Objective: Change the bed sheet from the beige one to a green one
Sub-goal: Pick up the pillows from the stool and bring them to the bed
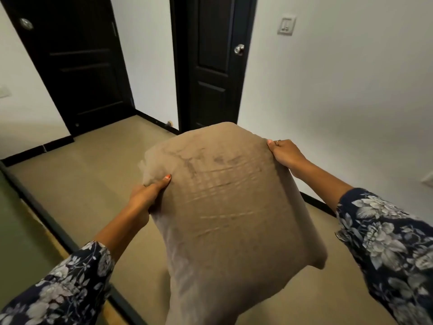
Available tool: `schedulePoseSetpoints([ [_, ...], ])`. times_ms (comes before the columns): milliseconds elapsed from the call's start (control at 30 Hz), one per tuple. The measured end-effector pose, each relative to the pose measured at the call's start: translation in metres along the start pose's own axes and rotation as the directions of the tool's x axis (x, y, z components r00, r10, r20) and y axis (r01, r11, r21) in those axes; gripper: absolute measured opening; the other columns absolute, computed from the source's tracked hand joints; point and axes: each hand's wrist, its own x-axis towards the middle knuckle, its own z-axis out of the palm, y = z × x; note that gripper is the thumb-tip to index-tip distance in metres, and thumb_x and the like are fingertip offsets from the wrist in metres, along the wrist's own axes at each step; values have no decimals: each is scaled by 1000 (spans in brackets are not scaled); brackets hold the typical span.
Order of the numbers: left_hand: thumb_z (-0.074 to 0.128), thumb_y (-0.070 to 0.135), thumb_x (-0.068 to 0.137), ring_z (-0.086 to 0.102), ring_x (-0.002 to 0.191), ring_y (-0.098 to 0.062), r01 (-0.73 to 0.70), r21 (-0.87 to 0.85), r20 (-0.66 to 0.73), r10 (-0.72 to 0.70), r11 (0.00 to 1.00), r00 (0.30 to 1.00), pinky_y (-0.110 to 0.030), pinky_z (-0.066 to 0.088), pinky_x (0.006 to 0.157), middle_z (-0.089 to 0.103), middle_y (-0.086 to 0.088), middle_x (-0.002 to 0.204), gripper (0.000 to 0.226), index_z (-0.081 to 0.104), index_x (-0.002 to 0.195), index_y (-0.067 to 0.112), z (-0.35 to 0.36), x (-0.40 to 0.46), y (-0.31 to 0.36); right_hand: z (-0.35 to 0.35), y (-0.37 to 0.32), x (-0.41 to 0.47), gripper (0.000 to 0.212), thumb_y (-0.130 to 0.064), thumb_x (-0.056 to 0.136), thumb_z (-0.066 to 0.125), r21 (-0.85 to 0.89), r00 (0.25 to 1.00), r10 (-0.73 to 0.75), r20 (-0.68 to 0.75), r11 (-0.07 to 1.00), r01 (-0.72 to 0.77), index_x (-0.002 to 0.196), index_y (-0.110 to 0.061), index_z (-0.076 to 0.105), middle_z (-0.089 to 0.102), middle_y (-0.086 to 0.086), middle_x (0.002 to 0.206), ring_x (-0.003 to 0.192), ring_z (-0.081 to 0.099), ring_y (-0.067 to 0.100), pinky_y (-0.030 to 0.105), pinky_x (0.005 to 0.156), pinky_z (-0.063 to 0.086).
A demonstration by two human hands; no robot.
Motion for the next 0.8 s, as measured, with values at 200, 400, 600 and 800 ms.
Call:
schedulePoseSetpoints([
  [200, 74, 34, 81, 53, 76, -7, -19, -74, -93, 12, 997, 996, -26, 42, 72, 60, 5, 85, 23, 62, 89, 16, 5, 114, 56, 50, -71, 144, 47, -41, 101, 38, 22, 993, -90, 74, 996, 88, 118, -6, 63, 59, 9, 126, 112, 54, 25, 30, 88, 38],
  [400, 74, 32, 81, 55, 79, -8, -53, -195, -272, -2, 979, 962, -23, 43, 67, 61, 4, 90, 35, 58, 107, 13, -16, 227, 92, 143, -156, 282, 45, -38, 102, 36, 44, 966, -216, 143, 976, 212, 116, -5, 62, 60, 11, 122, 101, 52, 22, 32, 84, 36],
  [600, 75, 33, 80, 54, 86, -14, -71, -286, -465, -74, 956, 882, -27, 42, 74, 60, -3, 105, 54, 55, 121, 5, -56, 331, 132, 253, -264, 400, 45, -39, 102, 36, 87, 878, -320, 356, 947, 310, 116, -5, 63, 59, 11, 120, 96, 51, 20, 30, 80, 35],
  [800, 76, 35, 80, 55, 78, -9, -123, -354, -655, -152, 927, 740, -23, 41, 58, 62, -2, 103, 50, 56, 116, 6, -129, 410, 158, 389, -385, 461, 46, -43, 100, 37, 154, 758, -429, 491, 899, 409, 118, -8, 62, 58, 10, 128, 110, 52, 27, 36, 96, 38],
])
